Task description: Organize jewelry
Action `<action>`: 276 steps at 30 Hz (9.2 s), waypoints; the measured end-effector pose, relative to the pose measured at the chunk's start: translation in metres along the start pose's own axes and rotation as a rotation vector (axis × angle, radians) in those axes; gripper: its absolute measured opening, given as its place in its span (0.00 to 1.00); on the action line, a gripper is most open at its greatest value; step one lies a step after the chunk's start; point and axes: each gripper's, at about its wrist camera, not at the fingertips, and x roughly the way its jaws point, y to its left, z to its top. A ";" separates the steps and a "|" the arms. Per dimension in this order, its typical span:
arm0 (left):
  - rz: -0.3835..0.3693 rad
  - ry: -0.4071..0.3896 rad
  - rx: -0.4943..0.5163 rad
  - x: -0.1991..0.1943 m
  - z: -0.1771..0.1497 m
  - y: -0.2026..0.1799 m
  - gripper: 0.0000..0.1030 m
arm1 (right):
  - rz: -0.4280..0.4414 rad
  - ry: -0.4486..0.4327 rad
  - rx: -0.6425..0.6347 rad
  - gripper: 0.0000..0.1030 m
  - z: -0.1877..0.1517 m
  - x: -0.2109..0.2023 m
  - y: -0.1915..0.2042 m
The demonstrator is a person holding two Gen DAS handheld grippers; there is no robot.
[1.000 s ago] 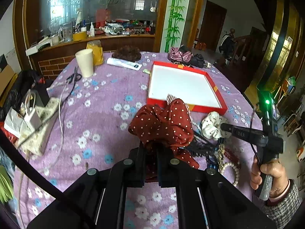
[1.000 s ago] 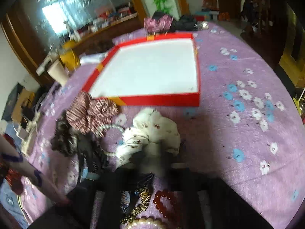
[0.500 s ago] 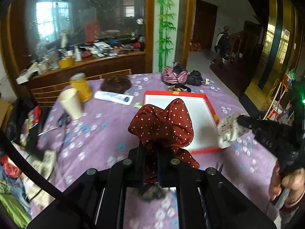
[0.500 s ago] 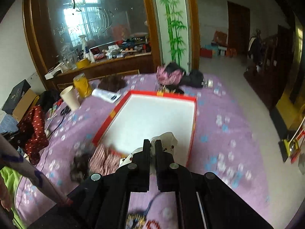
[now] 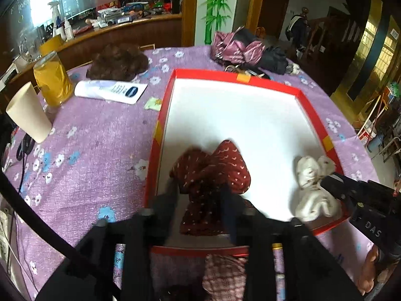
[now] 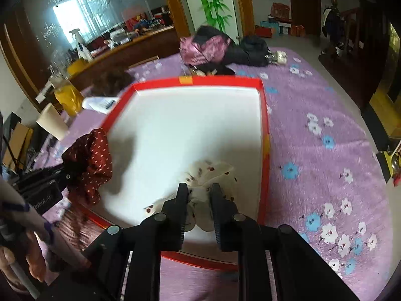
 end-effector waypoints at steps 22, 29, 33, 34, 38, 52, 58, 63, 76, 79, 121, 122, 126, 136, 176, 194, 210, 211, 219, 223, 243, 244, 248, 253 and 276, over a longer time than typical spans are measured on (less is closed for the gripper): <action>-0.092 -0.030 -0.133 -0.083 -0.051 0.021 0.62 | 0.029 -0.034 -0.034 0.61 -0.027 -0.034 -0.003; -0.032 -0.121 -0.119 -0.134 -0.079 0.035 0.71 | 0.065 -0.072 -0.108 0.63 -0.039 -0.076 0.026; -0.012 -0.090 -0.120 -0.127 -0.099 0.046 0.71 | 0.156 -0.021 -0.207 0.63 -0.065 -0.082 0.058; -0.012 -0.084 -0.126 -0.125 -0.104 0.049 0.71 | 0.177 -0.005 -0.234 0.64 -0.072 -0.081 0.067; -0.035 -0.058 -0.164 -0.112 -0.125 0.061 0.71 | 0.210 0.035 -0.312 0.68 -0.095 -0.075 0.090; -0.139 0.016 -0.192 -0.070 -0.139 0.066 0.74 | 0.175 0.088 -0.370 0.70 -0.123 -0.040 0.115; -0.146 0.021 -0.184 -0.079 -0.141 0.063 0.18 | 0.112 0.090 -0.424 0.42 -0.129 -0.039 0.125; -0.146 -0.041 -0.173 -0.117 -0.145 0.062 0.18 | 0.119 0.063 -0.442 0.42 -0.136 -0.059 0.130; -0.136 -0.214 -0.115 -0.239 -0.134 0.052 0.18 | 0.156 -0.060 -0.402 0.42 -0.136 -0.156 0.121; -0.096 -0.231 -0.081 -0.253 -0.114 0.046 0.18 | 0.156 -0.096 -0.374 0.42 -0.121 -0.177 0.112; -0.041 0.047 -0.090 0.021 0.098 0.036 0.47 | 0.122 0.145 -0.141 0.70 0.043 0.034 0.072; -0.048 0.041 -0.094 0.013 0.095 0.038 0.47 | 0.128 0.140 -0.131 0.70 0.044 0.025 0.071; -0.034 0.016 -0.096 -0.026 0.073 0.051 0.56 | 0.096 0.095 -0.123 0.70 0.031 -0.018 0.061; -0.064 0.070 -0.205 -0.091 -0.025 0.094 0.58 | -0.034 0.156 0.065 0.70 -0.056 -0.089 0.002; 0.071 0.125 -0.439 -0.149 -0.145 0.033 0.60 | 0.272 0.266 -0.168 0.64 -0.143 -0.094 0.059; -0.078 0.278 -0.265 -0.040 -0.096 0.004 0.06 | 0.175 0.302 -0.025 0.08 -0.133 -0.069 0.049; -0.157 0.086 -0.281 -0.143 -0.050 0.044 0.06 | 0.242 0.197 0.019 0.07 -0.080 -0.115 0.036; -0.153 0.083 -0.279 -0.145 -0.047 0.045 0.06 | 0.238 0.189 0.017 0.07 -0.075 -0.116 0.035; -0.075 0.046 -0.220 -0.136 0.002 0.056 0.06 | 0.158 0.101 -0.025 0.07 -0.010 -0.113 0.028; -0.064 0.045 -0.186 -0.114 0.030 0.050 0.06 | 0.115 0.081 -0.053 0.07 0.027 -0.094 0.034; -0.018 0.168 -0.143 0.004 0.058 0.034 0.32 | -0.114 0.195 -0.153 0.13 0.080 0.043 0.046; -0.021 0.165 -0.147 0.004 0.058 0.035 0.41 | -0.112 0.201 -0.139 0.25 0.081 0.046 0.043; -0.089 0.166 -0.180 -0.003 0.057 0.038 0.56 | -0.093 0.186 -0.125 0.63 0.084 0.041 0.041; -0.182 0.146 -0.240 -0.027 0.047 0.049 0.66 | -0.072 0.147 -0.129 0.66 0.082 0.014 0.037; -0.053 0.291 -0.354 -0.019 -0.062 0.082 0.06 | -0.135 0.245 -0.053 0.17 0.028 0.036 -0.005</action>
